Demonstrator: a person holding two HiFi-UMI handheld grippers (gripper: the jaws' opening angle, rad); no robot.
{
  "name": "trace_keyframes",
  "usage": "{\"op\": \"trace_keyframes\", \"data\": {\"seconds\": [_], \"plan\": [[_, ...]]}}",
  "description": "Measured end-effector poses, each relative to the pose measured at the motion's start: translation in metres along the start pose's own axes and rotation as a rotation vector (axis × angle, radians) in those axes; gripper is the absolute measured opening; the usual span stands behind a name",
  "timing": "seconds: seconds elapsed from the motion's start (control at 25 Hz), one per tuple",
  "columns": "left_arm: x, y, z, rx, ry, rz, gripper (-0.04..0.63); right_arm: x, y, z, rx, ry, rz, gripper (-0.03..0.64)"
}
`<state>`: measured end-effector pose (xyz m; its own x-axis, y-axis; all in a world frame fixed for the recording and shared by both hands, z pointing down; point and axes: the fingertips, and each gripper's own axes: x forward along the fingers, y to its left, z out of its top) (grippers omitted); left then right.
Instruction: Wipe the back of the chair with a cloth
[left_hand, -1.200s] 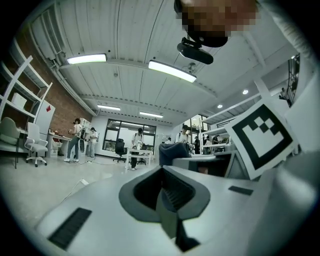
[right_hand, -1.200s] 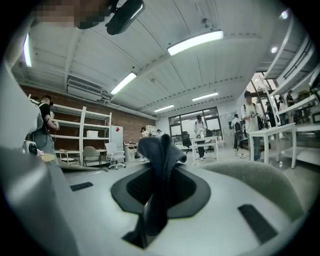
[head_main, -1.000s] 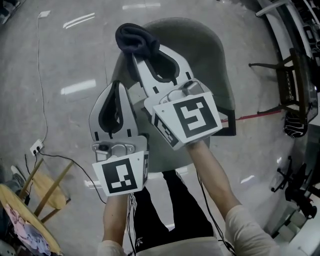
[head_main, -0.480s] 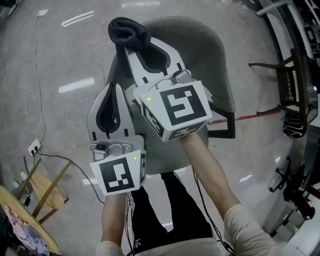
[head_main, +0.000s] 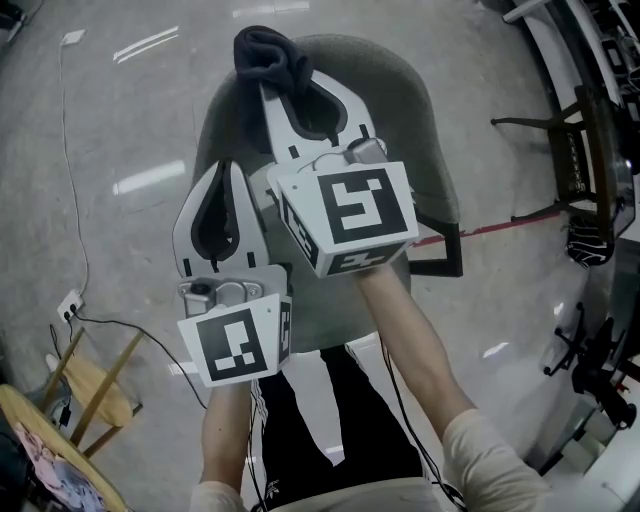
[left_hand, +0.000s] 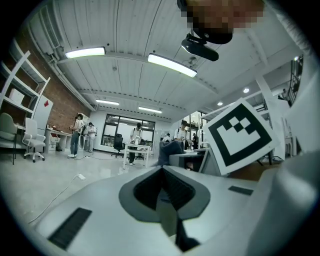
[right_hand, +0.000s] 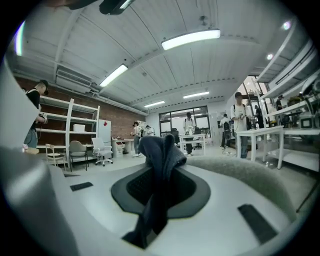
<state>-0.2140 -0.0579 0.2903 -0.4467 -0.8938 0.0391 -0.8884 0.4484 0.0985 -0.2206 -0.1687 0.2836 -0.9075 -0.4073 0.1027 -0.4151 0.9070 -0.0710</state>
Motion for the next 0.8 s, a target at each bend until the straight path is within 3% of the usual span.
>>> {"op": "trace_keyframes", "data": {"seconds": [0.4,0.8], "plan": [[0.024,-0.064,-0.003,0.016,0.007,-0.121,0.015,-0.048,-0.103,0.004,-0.017,-0.015,-0.252,0.060],[0.038,-0.111,-0.003,0.022,0.000,-0.195,0.015,-0.089,-0.153,-0.005,-0.020,-0.002,-0.367,0.060]]}}
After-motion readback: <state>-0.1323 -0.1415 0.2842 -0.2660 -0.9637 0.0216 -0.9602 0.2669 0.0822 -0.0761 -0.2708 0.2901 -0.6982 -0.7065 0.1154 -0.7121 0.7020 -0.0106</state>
